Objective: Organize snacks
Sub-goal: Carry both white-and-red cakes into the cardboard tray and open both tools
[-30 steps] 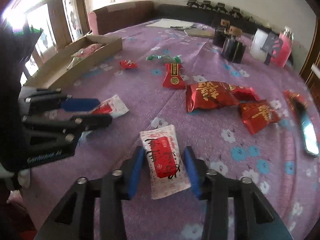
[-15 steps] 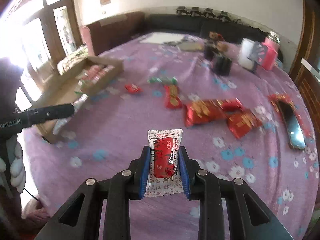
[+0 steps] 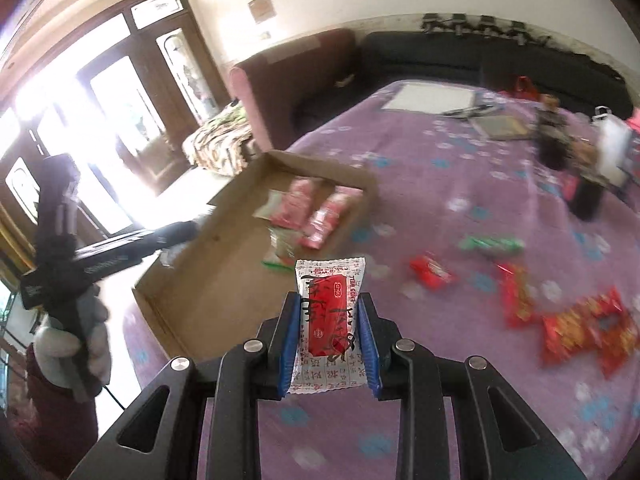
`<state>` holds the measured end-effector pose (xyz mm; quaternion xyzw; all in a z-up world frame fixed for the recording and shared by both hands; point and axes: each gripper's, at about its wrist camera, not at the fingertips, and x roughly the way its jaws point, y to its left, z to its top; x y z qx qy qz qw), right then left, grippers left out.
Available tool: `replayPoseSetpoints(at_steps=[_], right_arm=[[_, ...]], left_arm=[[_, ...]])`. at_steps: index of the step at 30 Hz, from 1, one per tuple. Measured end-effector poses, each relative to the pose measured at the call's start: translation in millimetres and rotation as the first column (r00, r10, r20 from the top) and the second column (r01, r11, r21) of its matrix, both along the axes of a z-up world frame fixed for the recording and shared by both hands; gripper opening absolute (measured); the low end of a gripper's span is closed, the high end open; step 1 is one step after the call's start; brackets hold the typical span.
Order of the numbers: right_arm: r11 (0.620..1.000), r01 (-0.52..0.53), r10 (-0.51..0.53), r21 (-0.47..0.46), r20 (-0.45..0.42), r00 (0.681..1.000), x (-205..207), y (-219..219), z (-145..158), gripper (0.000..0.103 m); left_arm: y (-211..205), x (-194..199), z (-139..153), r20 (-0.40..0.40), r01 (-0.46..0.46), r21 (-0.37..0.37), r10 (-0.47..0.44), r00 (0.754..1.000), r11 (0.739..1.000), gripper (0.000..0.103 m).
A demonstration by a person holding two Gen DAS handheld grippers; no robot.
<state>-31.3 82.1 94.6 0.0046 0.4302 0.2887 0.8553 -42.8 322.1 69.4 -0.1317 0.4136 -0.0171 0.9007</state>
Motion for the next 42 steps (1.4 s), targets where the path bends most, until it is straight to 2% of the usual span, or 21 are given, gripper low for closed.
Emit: replayPoseSetpoints(at_steps=[5, 9, 14, 20, 25, 30, 33, 35, 39, 40, 42], right_arm=[[0.999, -0.052, 0.052, 0.0, -0.044, 0.998, 25.3, 55.7, -16.1, 0.028], [0.997, -0.082, 0.082, 0.013, -0.101, 0.991, 42.5, 86.3, -35.0, 0.028], [0.995, -0.099, 0.102, 0.031, -0.149, 0.984, 59.5, 111.4, -53.3, 0.028], [0.994, -0.113, 0.111, -0.006, -0.146, 0.983, 67.3, 131.7, -64.6, 0.028], [0.993, -0.118, 0.114, -0.017, -0.133, 0.985, 67.0, 140.1, -69.8, 0.033], [0.995, -0.104, 0.104, 0.005, -0.117, 0.988, 60.6, 134.6, -62.9, 0.036], [0.995, -0.096, 0.098, 0.021, -0.093, 0.991, 54.1, 123.5, -50.3, 0.036], [0.996, -0.087, 0.089, 0.032, -0.065, 0.994, 45.5, 108.4, -38.1, 0.036], [0.997, -0.038, 0.038, 0.061, -0.005, 0.999, 25.8, 62.3, -16.1, 0.04], [0.997, -0.019, 0.018, 0.071, 0.003, 1.0, 22.0, 47.7, -11.9, 0.041], [0.995, 0.043, -0.045, 0.09, 0.017, 0.999, 15.9, 13.0, -5.6, 0.044]], left_arm=[[20.8, 38.6, -23.9, -0.084, -0.029, -0.038, 0.026, 0.996, 0.999, 0.03], [27.7, 63.6, -30.8, -0.121, -0.038, -0.053, 0.031, 0.992, 0.998, 0.03], [28.9, 94.3, -34.3, -0.143, -0.036, -0.032, 0.031, 0.989, 0.999, 0.03], [36.0, 116.6, -44.6, -0.16, -0.058, -0.045, 0.05, 0.986, 0.997, 0.03], [43.2, 114.5, -41.2, -0.139, -0.079, -0.1, 0.065, 0.988, 0.992, 0.033], [54.2, 99.8, -26.4, -0.125, -0.121, -0.15, 0.102, 0.987, 0.981, 0.04], [51.0, 86.1, -10.4, -0.085, -0.118, -0.137, 0.107, 0.991, 0.984, 0.04], [43.8, 70.2, 3.8, -0.056, -0.109, -0.127, 0.103, 0.993, 0.986, 0.04], [22.4, 40.0, 25.9, -0.008, -0.068, -0.156, 0.067, 0.998, 0.985, 0.042], [15.1, 32.9, 30.4, 0.006, -0.057, -0.163, 0.059, 0.998, 0.985, 0.045], [-0.6, 19.2, 36.7, 0.033, -0.04, -0.183, 0.047, 0.998, 0.982, 0.064]])
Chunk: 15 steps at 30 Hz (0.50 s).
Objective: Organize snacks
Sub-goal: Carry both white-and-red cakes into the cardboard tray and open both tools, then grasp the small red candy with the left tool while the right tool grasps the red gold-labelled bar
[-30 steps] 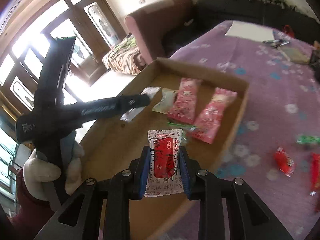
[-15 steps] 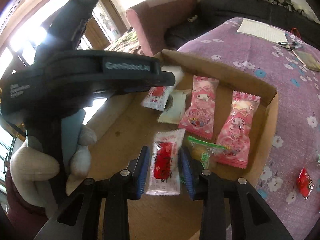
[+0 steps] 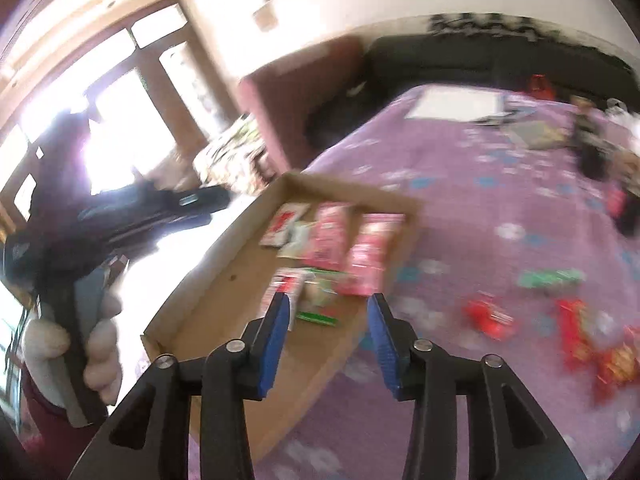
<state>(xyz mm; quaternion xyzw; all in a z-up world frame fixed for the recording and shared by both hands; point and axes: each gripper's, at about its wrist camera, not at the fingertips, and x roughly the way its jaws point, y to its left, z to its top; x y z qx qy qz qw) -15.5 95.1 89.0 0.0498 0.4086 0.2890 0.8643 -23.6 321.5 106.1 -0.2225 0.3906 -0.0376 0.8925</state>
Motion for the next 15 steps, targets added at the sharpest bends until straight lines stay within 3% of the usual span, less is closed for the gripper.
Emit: replayPoseSetpoints(at_steps=[7, 10, 15], right_arm=[[0.969, 0.247, -0.246, 0.022, -0.015, 0.969, -27.5, -131.4, -6.3, 0.045], [0.935, 0.353, -0.351, 0.034, -0.035, 0.936, -49.5, -189.4, -18.5, 0.047], [0.863, 0.501, -0.498, 0.07, -0.06, 0.865, -81.6, -253.7, -44.0, 0.047]], left_arm=[[-70.3, -34.7, -8.5, 0.019, 0.092, -0.074, -0.091, 0.996, 0.993, 0.064], [-98.0, -50.5, -24.0, 0.003, 0.114, -0.088, -0.114, 0.993, 0.99, 0.064], [-147.1, -56.3, -54.3, -0.099, 0.202, -0.078, -0.209, 0.973, 0.976, 0.064]])
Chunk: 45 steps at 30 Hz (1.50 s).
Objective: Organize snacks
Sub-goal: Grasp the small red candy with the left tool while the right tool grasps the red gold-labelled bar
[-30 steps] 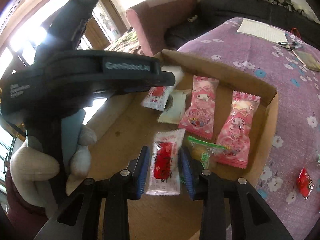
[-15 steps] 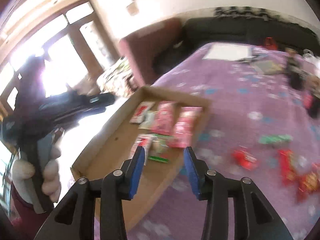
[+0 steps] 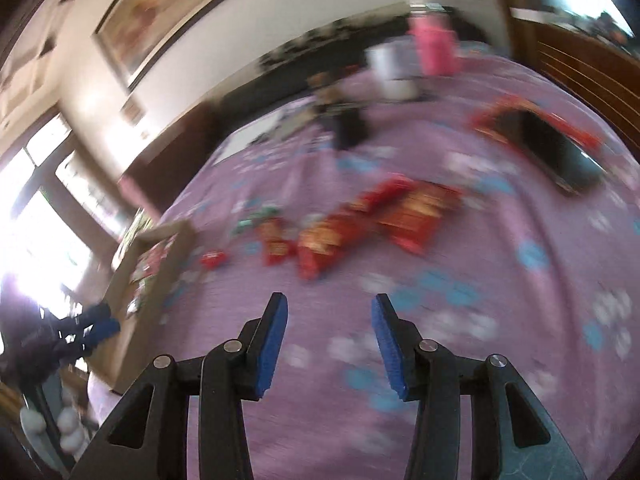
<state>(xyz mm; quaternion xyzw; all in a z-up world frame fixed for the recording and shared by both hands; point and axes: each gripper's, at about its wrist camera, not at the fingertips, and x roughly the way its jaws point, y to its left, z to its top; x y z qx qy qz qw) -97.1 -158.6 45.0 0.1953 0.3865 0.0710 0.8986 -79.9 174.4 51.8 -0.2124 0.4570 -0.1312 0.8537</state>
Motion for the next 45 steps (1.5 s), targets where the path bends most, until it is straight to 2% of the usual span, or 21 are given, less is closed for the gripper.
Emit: replayPoseSetpoints(at_steps=[4, 6, 9, 14, 16, 20, 28, 34, 38, 45], right_arm=[[0.996, 0.064, -0.063, 0.055, -0.021, 0.998, -16.8, -28.5, -19.0, 0.047], [0.993, 0.071, -0.071, 0.093, -0.001, 0.997, -20.8, -34.2, -18.7, 0.047], [0.994, 0.062, -0.064, 0.086, 0.019, 0.998, -21.6, -33.8, -18.6, 0.048], [0.999, 0.03, -0.031, 0.033, 0.027, 0.999, -20.6, -21.1, -19.0, 0.05], [0.999, 0.031, -0.032, 0.007, 0.032, 0.999, -21.5, -18.3, -18.6, 0.057], [0.997, 0.06, -0.059, -0.037, 0.03, 0.998, -22.3, -15.8, -18.7, 0.057], [0.992, 0.112, -0.112, -0.057, 0.008, 0.994, -18.8, -21.3, -21.9, 0.058], [0.992, 0.1, -0.103, -0.073, -0.043, 0.994, -11.3, -18.8, -29.0, 0.058], [0.992, 0.112, -0.113, -0.051, -0.033, 0.993, -13.5, -23.4, -28.9, 0.058], [0.997, 0.034, -0.035, -0.064, -0.021, 0.999, -11.8, -12.5, -16.6, 0.057]], left_arm=[[-47.3, -6.1, -17.2, -0.053, 0.097, 0.067, -0.094, 0.994, 0.993, 0.064], [-69.2, -12.0, -21.9, -0.074, 0.159, 0.074, -0.154, 0.985, 0.984, 0.064], [-95.9, -24.6, -25.6, -0.073, 0.225, 0.082, -0.22, 0.973, 0.971, 0.064], [-113.0, -47.8, -30.1, -0.084, 0.272, 0.095, -0.264, 0.961, 0.958, 0.064], [-112.6, -59.2, -27.4, -0.076, 0.28, 0.108, -0.272, 0.959, 0.954, 0.064], [-102.8, -76.7, -23.3, -0.057, 0.275, 0.104, -0.27, 0.961, 0.956, 0.064], [-85.2, -80.6, -19.3, -0.042, 0.224, 0.104, -0.22, 0.975, 0.969, 0.064], [-75.9, -71.5, -29.5, -0.058, 0.211, 0.076, -0.207, 0.977, 0.974, 0.064], [-68.9, -60.6, -33.5, -0.066, 0.19, 0.073, -0.185, 0.98, 0.979, 0.064], [-56.2, -43.0, -18.5, -0.032, 0.198, 0.102, -0.196, 0.98, 0.975, 0.064]])
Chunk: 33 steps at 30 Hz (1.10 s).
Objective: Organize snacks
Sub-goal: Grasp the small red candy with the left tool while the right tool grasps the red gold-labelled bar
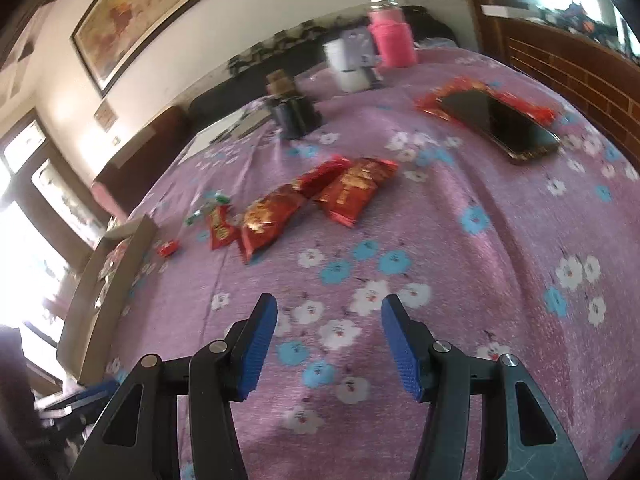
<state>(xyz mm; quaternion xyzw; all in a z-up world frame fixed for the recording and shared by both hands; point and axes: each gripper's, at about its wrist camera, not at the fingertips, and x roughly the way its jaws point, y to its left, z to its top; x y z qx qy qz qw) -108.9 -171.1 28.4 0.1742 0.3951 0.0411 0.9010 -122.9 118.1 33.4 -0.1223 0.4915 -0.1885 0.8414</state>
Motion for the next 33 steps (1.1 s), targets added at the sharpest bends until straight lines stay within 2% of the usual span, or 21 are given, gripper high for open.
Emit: replayPoseSetpoints(at_steps=[6, 10, 13, 16, 22, 23, 26, 30, 33], right_arm=[[0.991, -0.136, 0.136, 0.005, 0.033, 0.99, 39.3, 27.1, 26.8, 0.058], [0.967, -0.253, 0.254, -0.031, 0.042, 0.966, 82.3, 67.0, 37.5, 0.057], [0.944, -0.324, 0.326, -0.058, 0.027, 0.945, 114.9, 99.5, 32.6, 0.057], [0.94, -0.331, 0.331, -0.084, -0.013, 0.944, 141.0, 122.8, 14.5, 0.056], [0.941, -0.325, 0.321, -0.099, -0.051, 0.946, 150.6, 129.4, -9.4, 0.055], [0.941, -0.318, 0.314, -0.111, -0.053, 0.948, 151.2, 129.1, -13.7, 0.053], [0.948, -0.309, 0.305, -0.078, -0.068, 0.95, 154.8, 122.8, -19.4, 0.026], [0.952, -0.3, 0.296, -0.065, -0.06, 0.953, 153.2, 117.5, -17.7, 0.024], [0.951, -0.302, 0.299, -0.062, -0.061, 0.952, 151.5, 115.5, -17.8, 0.024]], left_arm=[[25.7, 38.8, 26.5, 0.04, -0.065, -0.031, 0.067, 0.997, 0.997, 0.064], [38.3, 67.0, 37.2, 0.068, -0.104, -0.03, 0.105, 0.992, 0.994, 0.064], [42.6, 90.0, 39.1, 0.064, -0.131, -0.028, 0.133, 0.989, 0.991, 0.064], [45.9, 113.4, 34.5, 0.031, -0.144, -0.031, 0.145, 0.989, 0.989, 0.064], [33.8, 154.6, 8.9, -0.029, -0.142, 0.033, 0.143, 0.989, 0.989, 0.064], [31.3, 158.5, 5.6, -0.033, -0.135, 0.038, 0.137, 0.99, 0.99, 0.064], [18.8, 171.4, -8.8, -0.053, -0.119, 0.076, 0.123, 0.991, 0.99, 0.064], [6.1, 182.3, -23.2, -0.055, -0.108, 0.129, 0.116, 0.992, 0.986, 0.064], [-2.7, 184.2, -26.2, -0.028, -0.095, 0.173, 0.101, 0.994, 0.98, 0.064]])
